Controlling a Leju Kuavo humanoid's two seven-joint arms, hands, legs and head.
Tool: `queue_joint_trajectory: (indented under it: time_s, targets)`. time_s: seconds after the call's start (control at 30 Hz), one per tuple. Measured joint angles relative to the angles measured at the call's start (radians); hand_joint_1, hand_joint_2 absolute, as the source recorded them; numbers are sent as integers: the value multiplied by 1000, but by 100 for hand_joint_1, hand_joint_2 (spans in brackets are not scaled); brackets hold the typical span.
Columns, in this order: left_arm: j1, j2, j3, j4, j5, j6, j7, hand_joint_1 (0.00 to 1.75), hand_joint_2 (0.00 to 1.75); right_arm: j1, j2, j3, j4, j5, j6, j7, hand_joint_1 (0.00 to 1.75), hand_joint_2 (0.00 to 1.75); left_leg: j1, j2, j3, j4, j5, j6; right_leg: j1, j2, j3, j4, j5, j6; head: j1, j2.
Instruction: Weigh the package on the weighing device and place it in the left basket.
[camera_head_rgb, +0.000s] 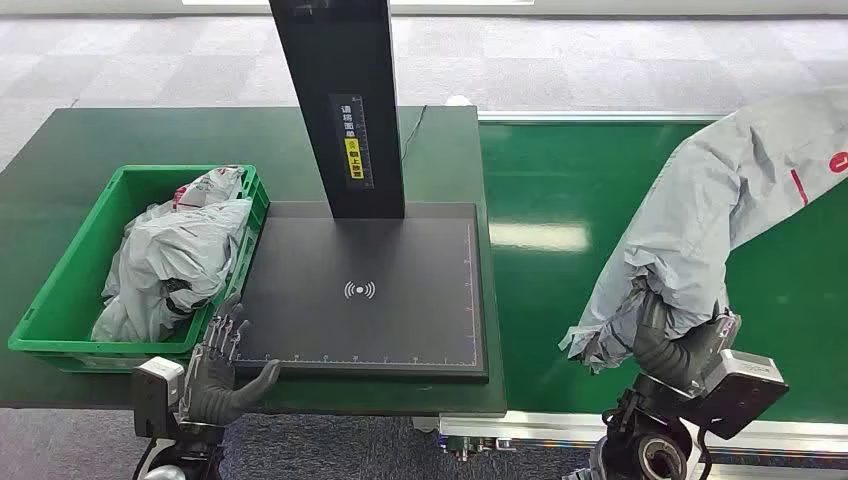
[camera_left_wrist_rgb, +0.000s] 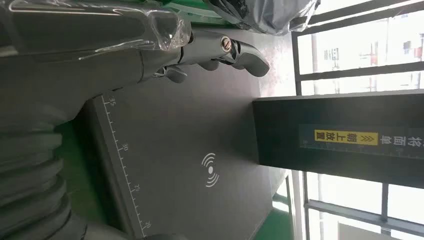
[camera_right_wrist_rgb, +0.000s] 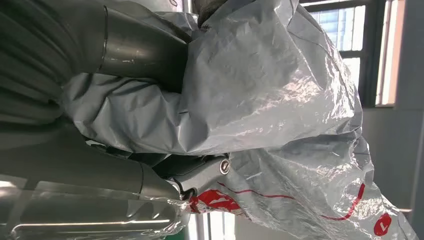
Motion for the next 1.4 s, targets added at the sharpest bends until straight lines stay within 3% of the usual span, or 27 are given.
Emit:
queue_joint_trajectory:
  time_s: [0.2,0.4,0.57,0.8,1.0,1.4]
  targets:
    - [-16,1,-6,7,8,3,-10,0,175,-70,-19,110,11,256,127,70,175,175,0,1,1,0,0,0,0,1,0,0,0,0,0,0]
    - [-37,8,-13,22,20,4,-17,0,175,-204,-62,298,129,505,288,120,175,175,0,0,1,0,1,0,0,1,1,0,1,-1,0,0]
    - [-42,14,-13,30,23,3,-19,0,175,-253,-90,387,206,527,297,120,175,175,0,0,0,0,1,0,0,1,0,0,1,0,0,0]
    - [-44,19,-13,36,23,3,-19,0,175,-274,-110,425,249,530,300,119,175,175,0,0,-1,0,0,0,0,1,-1,0,1,0,0,0]
    - [-48,27,-13,44,31,2,-26,0,175,-324,-127,495,315,575,445,132,175,175,0,1,0,0,0,0,0,1,-1,0,1,-1,0,0]
    - [-90,44,-13,76,36,5,-16,0,175,-449,-141,676,605,662,629,352,175,175,0,1,0,1,1,0,0,1,-1,0,1,0,0,0]
